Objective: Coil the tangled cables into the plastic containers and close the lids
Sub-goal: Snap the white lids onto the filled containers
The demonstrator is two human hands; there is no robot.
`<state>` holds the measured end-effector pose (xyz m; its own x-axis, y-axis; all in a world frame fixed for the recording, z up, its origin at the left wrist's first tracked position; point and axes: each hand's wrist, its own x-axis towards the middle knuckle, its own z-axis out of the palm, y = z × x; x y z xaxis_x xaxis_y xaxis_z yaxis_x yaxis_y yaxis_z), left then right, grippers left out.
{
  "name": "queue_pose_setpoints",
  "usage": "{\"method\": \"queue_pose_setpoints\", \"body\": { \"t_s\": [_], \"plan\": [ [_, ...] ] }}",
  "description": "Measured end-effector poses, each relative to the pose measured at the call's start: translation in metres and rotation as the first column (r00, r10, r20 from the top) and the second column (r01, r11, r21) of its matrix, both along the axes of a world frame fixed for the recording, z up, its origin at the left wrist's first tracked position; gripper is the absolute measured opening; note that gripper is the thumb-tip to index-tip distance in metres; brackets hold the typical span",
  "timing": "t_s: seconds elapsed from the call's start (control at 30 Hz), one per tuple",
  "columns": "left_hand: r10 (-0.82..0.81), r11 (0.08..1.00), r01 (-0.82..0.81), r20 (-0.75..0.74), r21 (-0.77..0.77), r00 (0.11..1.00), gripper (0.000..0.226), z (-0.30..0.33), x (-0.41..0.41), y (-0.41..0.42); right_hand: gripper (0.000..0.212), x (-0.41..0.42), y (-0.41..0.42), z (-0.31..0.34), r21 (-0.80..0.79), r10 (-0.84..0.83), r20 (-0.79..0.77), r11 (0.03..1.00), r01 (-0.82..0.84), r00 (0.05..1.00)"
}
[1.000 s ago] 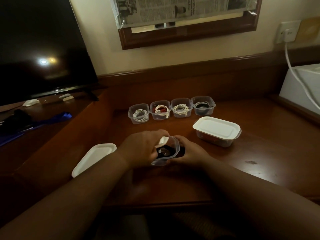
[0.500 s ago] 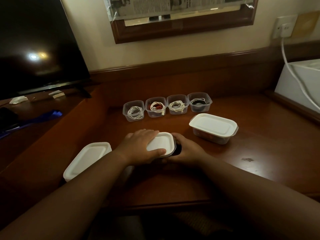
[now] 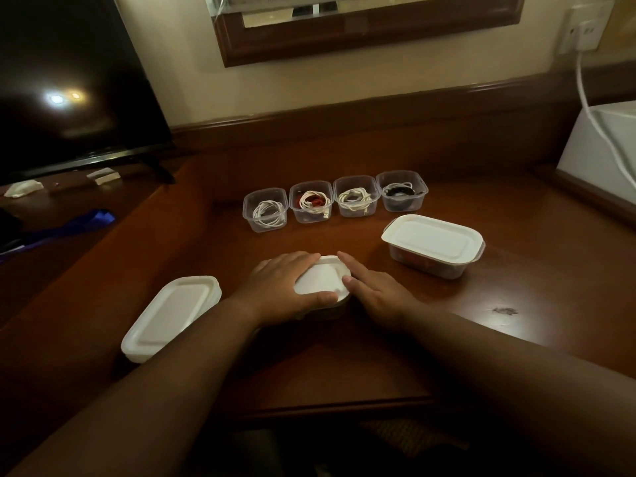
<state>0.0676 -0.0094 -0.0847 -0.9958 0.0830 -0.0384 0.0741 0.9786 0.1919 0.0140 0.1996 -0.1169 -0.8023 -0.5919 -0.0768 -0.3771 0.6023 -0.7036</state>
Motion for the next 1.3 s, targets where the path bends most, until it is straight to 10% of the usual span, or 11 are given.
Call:
{"method": "queue_pose_setpoints", "body": {
  "t_s": [0.53,0.87,1.3],
  "plan": [
    [-0.005,0.999,0.004,0.033,0.040,0.999,0.103,0.001,-0.001,0.003,0.056,0.015,-0.009,0.009,0.227,0.036,-0.283,0.973,0.030,0.959],
    [-0.045,0.962,0.038,0.020,0.271,0.999,0.066,0.005,0.005,-0.003,0.058,0.010,-0.012,0.027,0.360,0.064,-0.263,0.932,0.036,0.963],
    [-0.318,0.920,0.301,-0.032,-0.249,0.947,0.073,0.008,0.028,-0.025,0.053,-0.034,-0.040,0.050,0.327,-0.136,-0.251,0.920,0.216,0.958]
  ]
}}
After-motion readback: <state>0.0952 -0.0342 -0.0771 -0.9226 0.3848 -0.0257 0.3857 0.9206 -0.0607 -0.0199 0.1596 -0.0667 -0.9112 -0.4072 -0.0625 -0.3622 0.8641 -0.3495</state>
